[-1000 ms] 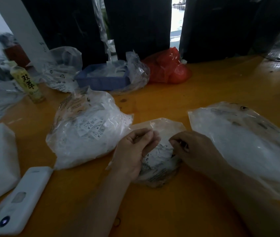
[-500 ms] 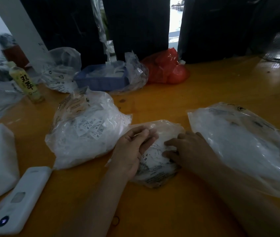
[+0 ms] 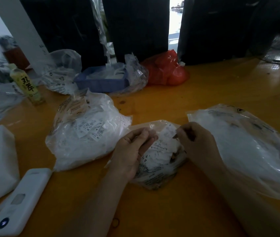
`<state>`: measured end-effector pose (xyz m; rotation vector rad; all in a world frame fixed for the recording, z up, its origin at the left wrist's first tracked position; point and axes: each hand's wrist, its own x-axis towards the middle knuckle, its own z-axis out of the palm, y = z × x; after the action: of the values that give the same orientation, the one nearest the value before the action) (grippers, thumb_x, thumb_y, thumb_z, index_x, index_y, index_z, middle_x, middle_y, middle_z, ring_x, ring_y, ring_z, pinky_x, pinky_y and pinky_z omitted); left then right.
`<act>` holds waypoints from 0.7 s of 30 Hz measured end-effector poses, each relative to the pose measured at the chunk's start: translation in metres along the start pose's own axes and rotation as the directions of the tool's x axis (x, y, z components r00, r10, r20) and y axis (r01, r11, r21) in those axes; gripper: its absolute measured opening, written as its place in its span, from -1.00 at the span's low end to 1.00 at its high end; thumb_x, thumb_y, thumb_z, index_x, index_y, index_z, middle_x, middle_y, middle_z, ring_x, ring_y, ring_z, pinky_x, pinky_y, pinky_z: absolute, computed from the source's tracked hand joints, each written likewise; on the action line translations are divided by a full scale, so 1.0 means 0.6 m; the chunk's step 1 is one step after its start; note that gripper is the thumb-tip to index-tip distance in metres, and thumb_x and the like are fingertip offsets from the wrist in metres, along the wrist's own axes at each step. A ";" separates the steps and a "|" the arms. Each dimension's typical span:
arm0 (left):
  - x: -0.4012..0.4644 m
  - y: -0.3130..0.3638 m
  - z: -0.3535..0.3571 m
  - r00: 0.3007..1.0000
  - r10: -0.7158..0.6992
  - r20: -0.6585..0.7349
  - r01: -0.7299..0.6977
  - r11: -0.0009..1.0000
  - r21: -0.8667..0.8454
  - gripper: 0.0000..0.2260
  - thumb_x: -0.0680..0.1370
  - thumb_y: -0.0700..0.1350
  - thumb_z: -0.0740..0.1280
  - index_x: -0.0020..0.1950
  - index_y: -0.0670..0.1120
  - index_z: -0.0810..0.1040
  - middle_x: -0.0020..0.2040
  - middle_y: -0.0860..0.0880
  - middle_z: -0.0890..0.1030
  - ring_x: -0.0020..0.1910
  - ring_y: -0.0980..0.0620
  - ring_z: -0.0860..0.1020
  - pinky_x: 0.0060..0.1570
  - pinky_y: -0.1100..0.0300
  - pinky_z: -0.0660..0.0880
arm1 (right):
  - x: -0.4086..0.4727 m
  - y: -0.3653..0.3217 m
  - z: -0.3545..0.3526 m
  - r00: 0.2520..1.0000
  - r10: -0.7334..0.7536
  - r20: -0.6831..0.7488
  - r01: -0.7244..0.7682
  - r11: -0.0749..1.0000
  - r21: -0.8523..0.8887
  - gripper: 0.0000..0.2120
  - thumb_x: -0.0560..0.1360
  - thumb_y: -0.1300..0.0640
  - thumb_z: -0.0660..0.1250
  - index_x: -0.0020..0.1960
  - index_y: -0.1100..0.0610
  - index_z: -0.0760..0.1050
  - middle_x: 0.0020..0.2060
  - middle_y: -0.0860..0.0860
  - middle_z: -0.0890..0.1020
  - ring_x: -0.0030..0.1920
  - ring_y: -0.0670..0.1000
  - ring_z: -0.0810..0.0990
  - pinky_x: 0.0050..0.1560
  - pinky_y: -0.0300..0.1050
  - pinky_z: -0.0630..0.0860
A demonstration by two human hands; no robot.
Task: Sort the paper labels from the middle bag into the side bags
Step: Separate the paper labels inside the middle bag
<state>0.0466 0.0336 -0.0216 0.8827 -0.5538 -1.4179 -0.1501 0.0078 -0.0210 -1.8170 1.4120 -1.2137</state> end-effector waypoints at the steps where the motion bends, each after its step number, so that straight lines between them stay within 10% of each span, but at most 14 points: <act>1: 0.001 0.000 0.000 1.000 -0.006 -0.002 0.006 1.000 -0.003 -0.78 0.45 -0.21 0.48 0.06 -0.26 0.70 0.09 -0.30 0.73 0.09 -0.18 0.74 -0.05 0.22 0.67 | 0.001 -0.002 -0.006 0.999 0.042 -0.020 -0.041 0.996 0.085 -0.89 0.63 0.04 0.32 -0.07 -0.12 0.51 -0.28 -0.21 0.65 -0.30 -0.24 0.60 -0.36 -0.42 0.46; 16: 0.000 -0.009 0.000 0.997 0.011 0.073 -0.019 0.995 0.102 -0.72 0.44 -0.18 0.49 0.12 -0.24 0.71 0.11 -0.28 0.73 0.15 -0.18 0.72 0.04 0.22 0.65 | -0.003 -0.014 -0.021 0.996 0.070 0.059 -0.087 0.926 0.366 -0.92 0.62 0.13 0.33 0.04 0.02 0.61 -0.13 -0.07 0.66 -0.10 -0.01 0.66 -0.13 -0.14 0.65; 21: -0.008 -0.015 -0.003 0.983 0.097 0.155 -0.155 0.892 0.424 -0.83 0.54 -0.11 0.49 0.13 -0.03 0.75 0.10 -0.11 0.76 0.18 -0.06 0.72 0.19 0.11 0.64 | -0.005 -0.021 -0.020 0.991 -0.114 0.075 0.083 0.940 0.332 -0.86 0.67 0.17 0.23 0.09 -0.05 0.51 -0.06 0.14 0.59 -0.24 -0.01 0.69 -0.28 -0.22 0.60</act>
<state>0.0418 0.0393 -0.0289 1.0878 -1.0386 -1.2562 -0.1549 0.0160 -0.0058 -1.7009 1.0065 -1.3081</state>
